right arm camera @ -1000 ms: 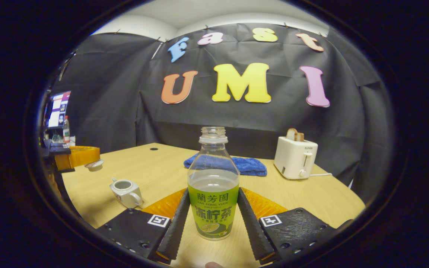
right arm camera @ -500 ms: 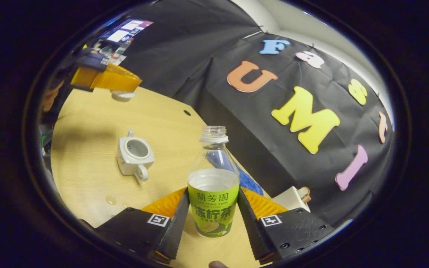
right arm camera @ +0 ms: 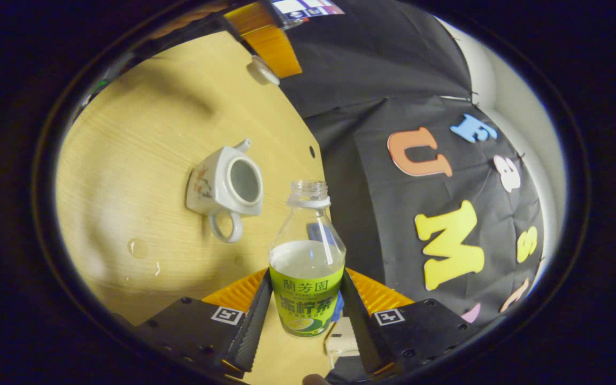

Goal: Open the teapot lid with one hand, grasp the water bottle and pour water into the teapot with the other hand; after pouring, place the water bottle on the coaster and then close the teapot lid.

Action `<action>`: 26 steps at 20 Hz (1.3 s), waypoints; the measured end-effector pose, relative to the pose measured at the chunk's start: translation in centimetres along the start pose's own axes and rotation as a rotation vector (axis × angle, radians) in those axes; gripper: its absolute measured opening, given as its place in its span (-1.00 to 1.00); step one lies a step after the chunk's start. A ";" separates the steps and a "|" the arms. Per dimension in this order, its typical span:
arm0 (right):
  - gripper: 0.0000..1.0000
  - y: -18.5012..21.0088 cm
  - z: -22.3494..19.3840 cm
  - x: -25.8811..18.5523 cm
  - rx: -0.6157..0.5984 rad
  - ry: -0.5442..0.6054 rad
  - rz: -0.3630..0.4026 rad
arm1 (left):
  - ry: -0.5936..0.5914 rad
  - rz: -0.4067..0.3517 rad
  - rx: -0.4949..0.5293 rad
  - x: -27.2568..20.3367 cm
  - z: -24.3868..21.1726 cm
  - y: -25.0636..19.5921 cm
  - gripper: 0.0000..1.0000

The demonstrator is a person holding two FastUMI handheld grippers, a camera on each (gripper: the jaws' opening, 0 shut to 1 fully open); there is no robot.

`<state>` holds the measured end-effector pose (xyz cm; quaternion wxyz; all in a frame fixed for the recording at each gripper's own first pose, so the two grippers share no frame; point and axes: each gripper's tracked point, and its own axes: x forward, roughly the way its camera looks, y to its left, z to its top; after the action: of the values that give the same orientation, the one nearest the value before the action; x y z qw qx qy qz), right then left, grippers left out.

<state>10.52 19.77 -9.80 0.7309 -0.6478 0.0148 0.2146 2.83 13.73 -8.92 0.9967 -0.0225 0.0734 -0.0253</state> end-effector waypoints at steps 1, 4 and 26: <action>0.47 -0.2 -0.1 0.4 -0.053 -0.002 -0.015 | 0.005 0.007 -0.001 0.0 -0.2 0.4 -0.95; 0.48 -0.5 0.5 0.5 -0.155 -0.012 -0.035 | 0.008 0.012 -0.004 0.0 -0.4 0.8 -0.94; 0.39 -2.7 1.0 -3.3 0.774 -0.056 0.238 | -0.001 0.009 0.002 -0.3 0.4 0.3 -0.95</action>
<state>8.12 19.59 -6.11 0.8909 -0.3124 0.1493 0.2940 2.57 14.06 -8.51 0.9969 -0.0213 0.0729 -0.0207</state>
